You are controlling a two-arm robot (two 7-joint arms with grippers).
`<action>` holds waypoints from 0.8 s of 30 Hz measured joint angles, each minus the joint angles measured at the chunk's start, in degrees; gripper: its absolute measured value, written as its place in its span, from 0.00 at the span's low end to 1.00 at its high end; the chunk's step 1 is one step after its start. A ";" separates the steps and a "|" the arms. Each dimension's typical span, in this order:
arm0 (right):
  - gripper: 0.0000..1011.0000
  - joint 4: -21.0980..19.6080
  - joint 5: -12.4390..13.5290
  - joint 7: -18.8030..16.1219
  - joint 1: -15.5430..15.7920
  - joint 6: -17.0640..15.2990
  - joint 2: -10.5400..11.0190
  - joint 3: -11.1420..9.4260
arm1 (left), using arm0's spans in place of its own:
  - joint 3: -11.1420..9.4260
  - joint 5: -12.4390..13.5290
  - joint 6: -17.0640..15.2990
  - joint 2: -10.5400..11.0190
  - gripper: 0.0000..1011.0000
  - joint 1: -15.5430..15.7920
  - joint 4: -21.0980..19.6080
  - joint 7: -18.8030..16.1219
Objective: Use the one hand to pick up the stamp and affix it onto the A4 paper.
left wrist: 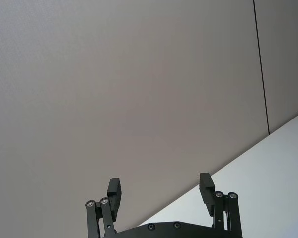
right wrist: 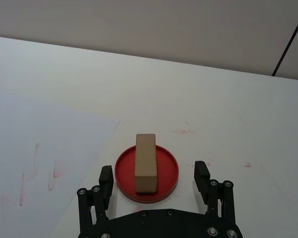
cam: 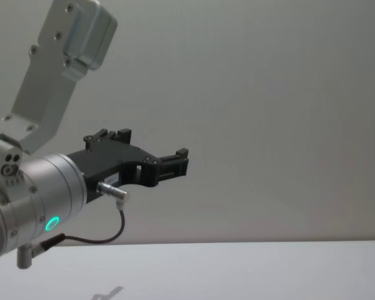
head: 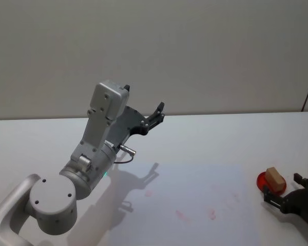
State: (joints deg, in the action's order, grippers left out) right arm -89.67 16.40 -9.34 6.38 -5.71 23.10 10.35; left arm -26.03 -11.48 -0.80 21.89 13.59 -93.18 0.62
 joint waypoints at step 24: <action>0.90 2.98 -1.09 -0.55 -2.40 1.10 -1.79 0.57 | 0.00 0.00 0.00 0.00 0.99 0.00 0.00 0.00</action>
State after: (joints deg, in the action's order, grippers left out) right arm -86.70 15.30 -9.89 3.98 -4.61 21.31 10.91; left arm -26.02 -11.48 -0.80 21.90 13.59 -93.18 0.63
